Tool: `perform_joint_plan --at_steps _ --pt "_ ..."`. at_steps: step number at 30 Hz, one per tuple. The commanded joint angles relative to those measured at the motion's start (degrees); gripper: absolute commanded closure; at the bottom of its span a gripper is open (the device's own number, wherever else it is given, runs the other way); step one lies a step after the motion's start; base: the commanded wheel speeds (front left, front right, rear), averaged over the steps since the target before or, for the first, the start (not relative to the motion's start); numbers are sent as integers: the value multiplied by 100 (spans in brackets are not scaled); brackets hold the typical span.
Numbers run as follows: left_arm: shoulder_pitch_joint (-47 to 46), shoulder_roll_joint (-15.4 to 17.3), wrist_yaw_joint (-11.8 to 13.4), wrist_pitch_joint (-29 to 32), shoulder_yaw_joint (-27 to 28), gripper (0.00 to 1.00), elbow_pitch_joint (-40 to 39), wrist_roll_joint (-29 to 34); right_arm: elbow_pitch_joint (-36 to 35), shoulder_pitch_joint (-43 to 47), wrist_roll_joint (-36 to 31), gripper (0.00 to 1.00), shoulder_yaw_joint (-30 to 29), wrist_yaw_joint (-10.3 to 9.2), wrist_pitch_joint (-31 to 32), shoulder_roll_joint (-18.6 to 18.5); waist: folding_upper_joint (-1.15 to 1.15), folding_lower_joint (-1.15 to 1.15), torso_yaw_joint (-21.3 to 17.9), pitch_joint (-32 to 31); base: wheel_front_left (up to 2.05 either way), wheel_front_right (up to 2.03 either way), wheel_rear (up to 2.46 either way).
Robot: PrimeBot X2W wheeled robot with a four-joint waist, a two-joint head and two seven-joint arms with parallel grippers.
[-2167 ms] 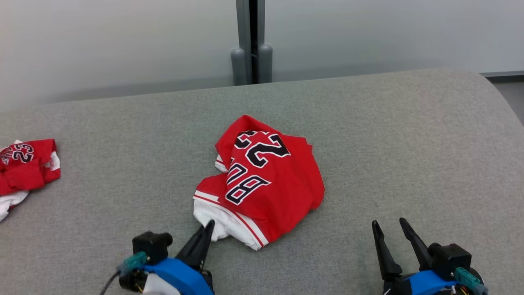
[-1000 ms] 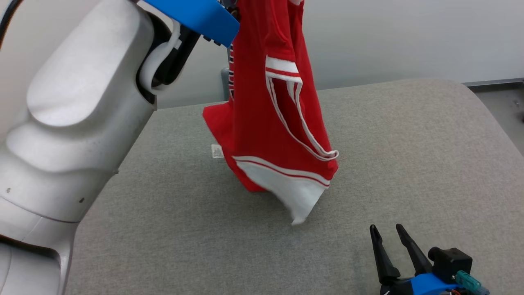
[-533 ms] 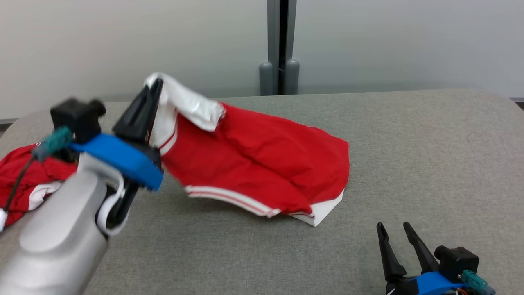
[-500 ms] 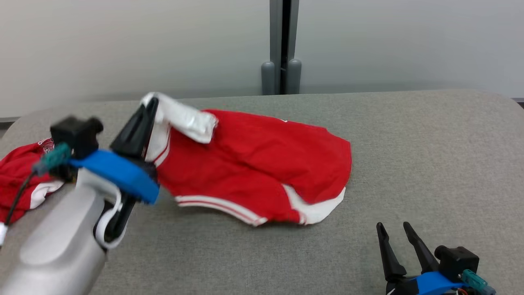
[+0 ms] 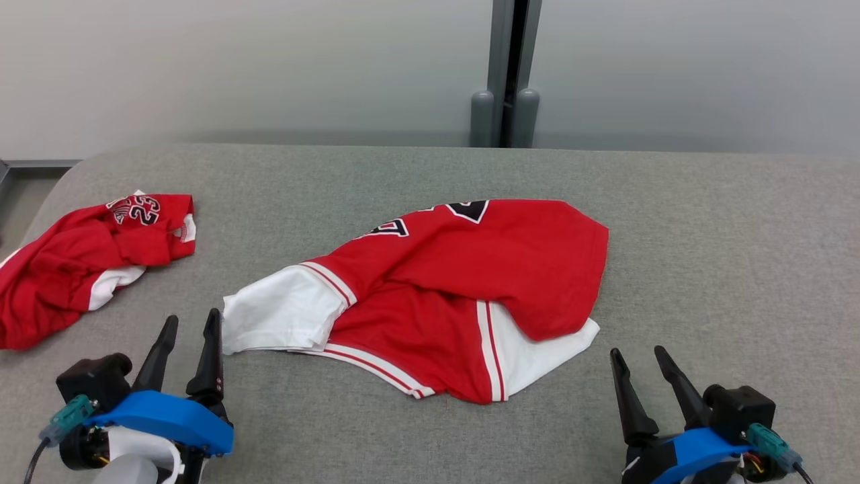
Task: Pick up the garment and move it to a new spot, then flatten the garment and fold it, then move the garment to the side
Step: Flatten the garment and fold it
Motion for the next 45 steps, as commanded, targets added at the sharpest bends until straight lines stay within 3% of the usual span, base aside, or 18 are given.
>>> perform_joint_plan --at_steps 1,9,17,26,27,28,29,30,37,45 --pt "121 -60 -9 -15 110 0 -46 117 25 -116 27 0 38 1 -1 -23 0 0 75 70 0 0 0" --pt "411 -395 -9 -15 511 0 -490 630 663 -724 128 0 48 1 -1 -23 0 0 406 334 0 0 0" --pt "368 -483 -9 -14 293 0 -706 730 1606 -1323 268 0 -151 1 -1 -23 0 0 667 491 0 0 0" --pt "341 -496 -9 -15 216 0 -832 676 2041 -1708 578 0 14 1 -1 -22 0 0 731 581 0 0 0" --pt "342 -501 -9 -14 211 0 -833 681 1980 -1733 588 13 12 1 -1 -22 0 0 731 581 0 0 0" --pt "344 -506 -9 -15 209 0 -831 685 1919 -1728 589 56 6 1 -1 -24 0 0 730 577 0 0 0" --pt "350 -509 -9 -15 207 0 -825 687 1843 -1713 587 75 2 1 -1 -24 0 0 726 567 0 0 0" --pt "359 -511 -9 -15 207 0 -818 686 1725 -1684 594 100 -13 1 -1 -24 0 0 719 554 0 0 0" --pt "602 -576 -9 -14 261 0 -750 722 870 -1309 759 100 -98 1 -1 -23 0 0 527 253 0 0 0" --pt "1080 -805 -9 -14 305 0 -632 789 -149 -786 800 100 -36 1 -1 -23 0 0 52 -363 0 0 0"
